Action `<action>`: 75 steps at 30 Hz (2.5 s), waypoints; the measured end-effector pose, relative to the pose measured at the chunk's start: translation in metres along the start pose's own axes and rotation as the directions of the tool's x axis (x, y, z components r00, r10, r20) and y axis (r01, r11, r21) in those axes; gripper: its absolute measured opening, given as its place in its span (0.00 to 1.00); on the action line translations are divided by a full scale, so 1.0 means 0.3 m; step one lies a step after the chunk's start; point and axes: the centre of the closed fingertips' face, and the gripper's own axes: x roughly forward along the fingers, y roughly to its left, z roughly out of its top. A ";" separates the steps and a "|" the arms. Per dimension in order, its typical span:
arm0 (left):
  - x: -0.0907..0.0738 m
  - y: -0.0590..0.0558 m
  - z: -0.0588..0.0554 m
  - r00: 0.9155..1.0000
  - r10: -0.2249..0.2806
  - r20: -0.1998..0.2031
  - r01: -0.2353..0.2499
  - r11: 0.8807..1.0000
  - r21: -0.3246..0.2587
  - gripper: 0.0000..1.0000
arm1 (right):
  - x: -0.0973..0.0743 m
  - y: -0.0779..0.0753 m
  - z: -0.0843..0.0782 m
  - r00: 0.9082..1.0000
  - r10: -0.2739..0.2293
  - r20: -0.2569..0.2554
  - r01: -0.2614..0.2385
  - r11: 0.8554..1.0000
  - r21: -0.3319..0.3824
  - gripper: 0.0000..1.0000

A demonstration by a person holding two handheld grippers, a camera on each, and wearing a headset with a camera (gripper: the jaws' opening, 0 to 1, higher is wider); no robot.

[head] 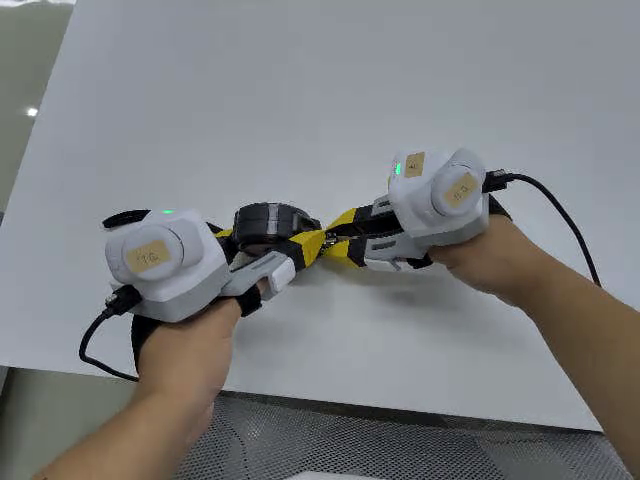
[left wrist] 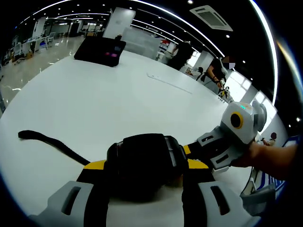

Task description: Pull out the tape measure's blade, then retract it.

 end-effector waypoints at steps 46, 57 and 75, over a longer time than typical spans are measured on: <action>-0.051 0.000 -0.013 0.996 -0.054 -0.077 0.070 0.972 0.224 0.84 | -0.125 0.016 0.004 0.998 -0.062 0.021 0.062 0.998 0.021 0.42; -0.074 0.009 0.002 0.994 -0.067 -0.086 0.090 0.950 0.299 0.90 | -0.169 0.031 -0.015 0.995 -0.104 0.003 0.104 0.994 0.028 0.49; -0.145 0.021 -0.007 0.985 -0.091 -0.148 0.152 0.864 0.479 0.99 | -0.322 0.059 -0.048 0.977 -0.212 -0.029 0.214 0.975 0.061 0.73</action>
